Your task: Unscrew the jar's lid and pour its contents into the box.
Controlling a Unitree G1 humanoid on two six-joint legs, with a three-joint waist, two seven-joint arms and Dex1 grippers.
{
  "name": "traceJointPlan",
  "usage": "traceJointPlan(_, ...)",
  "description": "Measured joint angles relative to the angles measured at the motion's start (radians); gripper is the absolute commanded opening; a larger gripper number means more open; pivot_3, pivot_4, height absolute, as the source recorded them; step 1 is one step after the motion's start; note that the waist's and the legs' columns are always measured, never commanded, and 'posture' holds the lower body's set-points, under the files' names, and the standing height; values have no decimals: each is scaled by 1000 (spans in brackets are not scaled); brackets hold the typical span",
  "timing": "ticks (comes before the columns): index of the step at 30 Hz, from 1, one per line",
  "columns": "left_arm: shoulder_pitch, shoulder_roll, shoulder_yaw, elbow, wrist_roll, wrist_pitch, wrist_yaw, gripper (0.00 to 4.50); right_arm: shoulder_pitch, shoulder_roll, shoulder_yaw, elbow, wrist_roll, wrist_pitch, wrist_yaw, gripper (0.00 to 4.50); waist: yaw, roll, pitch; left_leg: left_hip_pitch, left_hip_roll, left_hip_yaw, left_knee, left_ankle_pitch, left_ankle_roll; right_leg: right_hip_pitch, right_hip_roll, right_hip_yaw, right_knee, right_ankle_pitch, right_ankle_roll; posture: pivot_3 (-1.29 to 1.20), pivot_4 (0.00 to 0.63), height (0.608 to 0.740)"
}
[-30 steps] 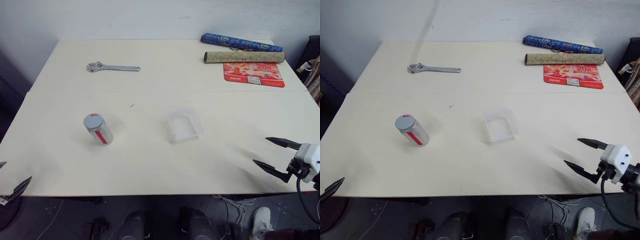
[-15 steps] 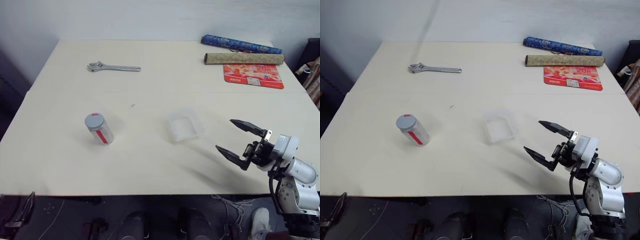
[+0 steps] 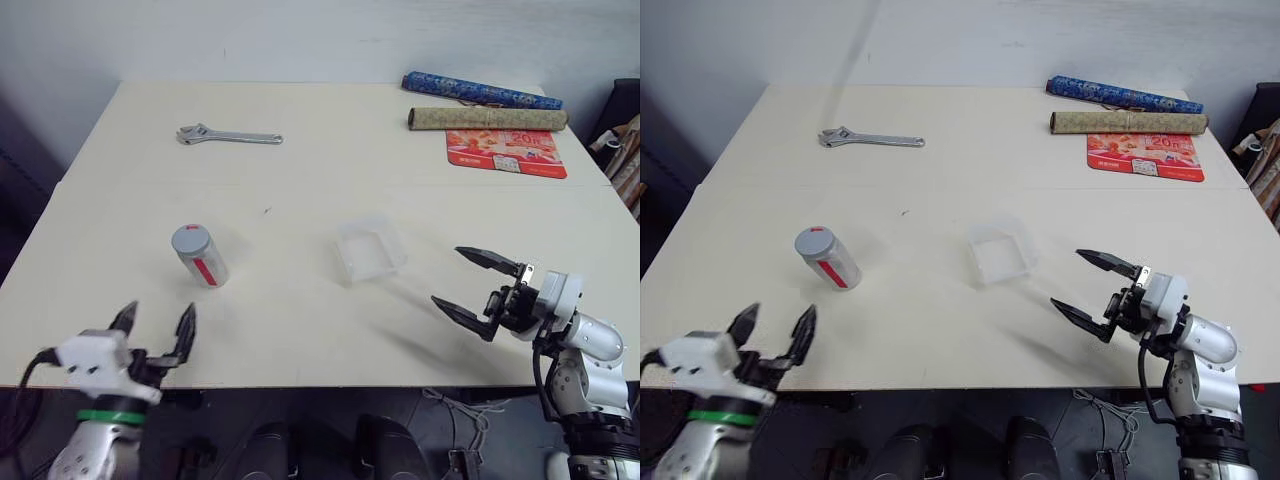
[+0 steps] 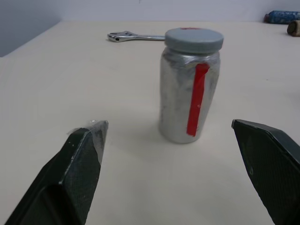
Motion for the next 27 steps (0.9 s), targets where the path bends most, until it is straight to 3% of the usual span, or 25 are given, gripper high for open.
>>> traceJointPlan(10, -230, -60, -213, 79, 256, 65, 188, 4476, 62, -1, -9, -23, 17, 2, 12, 4500, 18, 1, -1, 0, 0, 0, 1, 0, 1, 0, -1, -7, 0, 0, 0, 0, 150, 740)
traceJointPlan(27, -492, -102, -204, 383, 335, -37, 294, 4476, 187, -12, -90, -92, 31, -12, -22, 4500, 24, 1, -1, -1, 0, 0, 1, 0, 1, 0, -1, -8, 1, 0, 0, 0, 150, 740)
